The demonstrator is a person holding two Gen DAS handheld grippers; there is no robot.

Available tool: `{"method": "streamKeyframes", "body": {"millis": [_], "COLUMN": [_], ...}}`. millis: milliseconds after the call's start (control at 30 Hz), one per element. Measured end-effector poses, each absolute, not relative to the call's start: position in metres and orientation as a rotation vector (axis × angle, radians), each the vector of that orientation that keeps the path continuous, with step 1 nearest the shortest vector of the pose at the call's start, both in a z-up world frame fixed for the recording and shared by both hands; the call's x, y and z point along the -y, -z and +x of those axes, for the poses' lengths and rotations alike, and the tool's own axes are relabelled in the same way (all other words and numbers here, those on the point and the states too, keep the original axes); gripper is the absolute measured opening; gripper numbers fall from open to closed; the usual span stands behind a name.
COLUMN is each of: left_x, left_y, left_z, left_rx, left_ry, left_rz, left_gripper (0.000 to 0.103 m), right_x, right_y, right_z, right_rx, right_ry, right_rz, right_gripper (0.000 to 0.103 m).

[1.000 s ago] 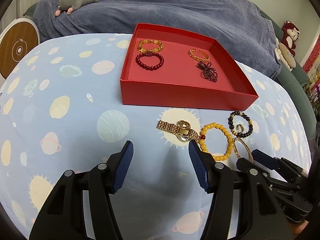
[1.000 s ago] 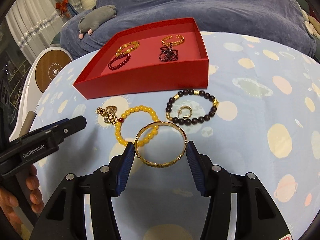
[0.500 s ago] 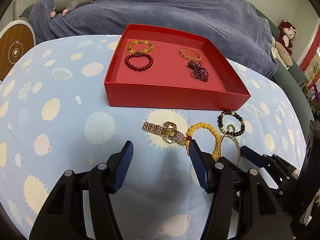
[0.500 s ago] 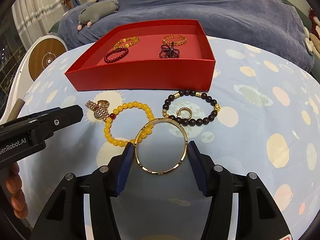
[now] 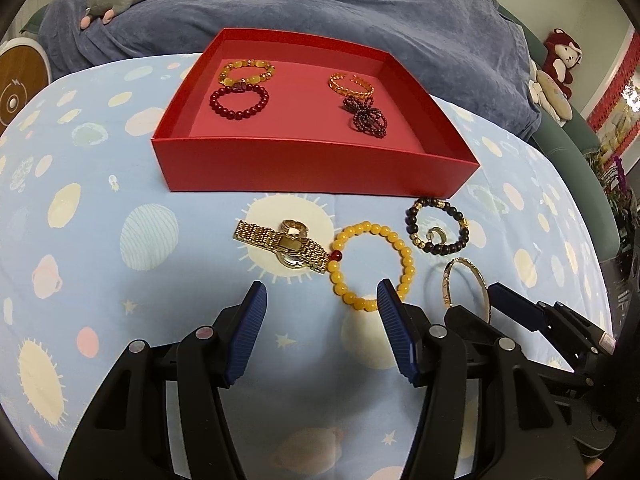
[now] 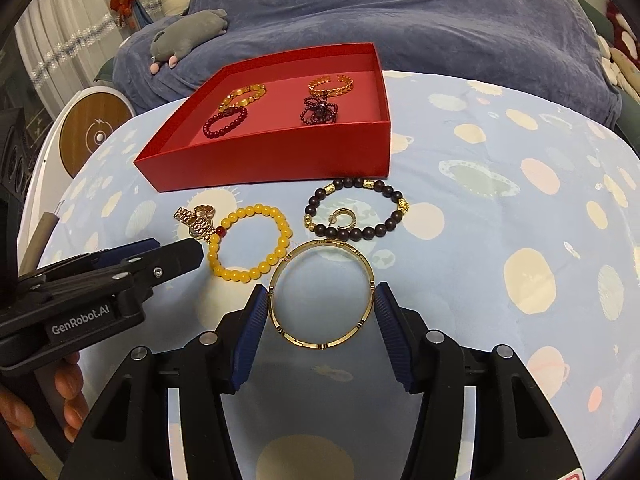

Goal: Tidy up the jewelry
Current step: 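Grasp the amber bead bracelet with the left tool while the right tool lifts the gold bangle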

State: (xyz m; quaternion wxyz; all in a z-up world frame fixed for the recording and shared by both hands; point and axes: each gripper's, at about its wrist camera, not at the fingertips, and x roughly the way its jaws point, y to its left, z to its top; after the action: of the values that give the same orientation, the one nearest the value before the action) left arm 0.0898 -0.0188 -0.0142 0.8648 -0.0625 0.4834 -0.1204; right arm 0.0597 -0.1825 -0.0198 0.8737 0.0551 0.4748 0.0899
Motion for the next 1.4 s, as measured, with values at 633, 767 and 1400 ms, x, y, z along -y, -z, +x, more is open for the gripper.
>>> {"method": "streamKeyframes", "body": {"millis": [633,767,1400], "left_x": [0.033,0.028,-0.012], "left_y": [0.025,0.012,-0.091], "left_z": [0.092,0.085,0.132], "left_rx": [-1.014,-0.996,-0.769], "left_ry": [0.271,0.303,0.31], "left_rz": [-0.071,-0.09,-0.174], "left_gripper": [0.007,0.007,0.007], "right_x": [0.196,0.194,0.176], "right_y": [0.013,0.003,-0.064], "right_z": [0.056,0.055,0.124], "right_rx": [-0.976,-0.953,-0.775], "right_ry": [-0.18,-0.19,-0.236], "right_rz": [0.149,0.153,0.147], "right_gripper": [0.053,0.053,0.053]}}
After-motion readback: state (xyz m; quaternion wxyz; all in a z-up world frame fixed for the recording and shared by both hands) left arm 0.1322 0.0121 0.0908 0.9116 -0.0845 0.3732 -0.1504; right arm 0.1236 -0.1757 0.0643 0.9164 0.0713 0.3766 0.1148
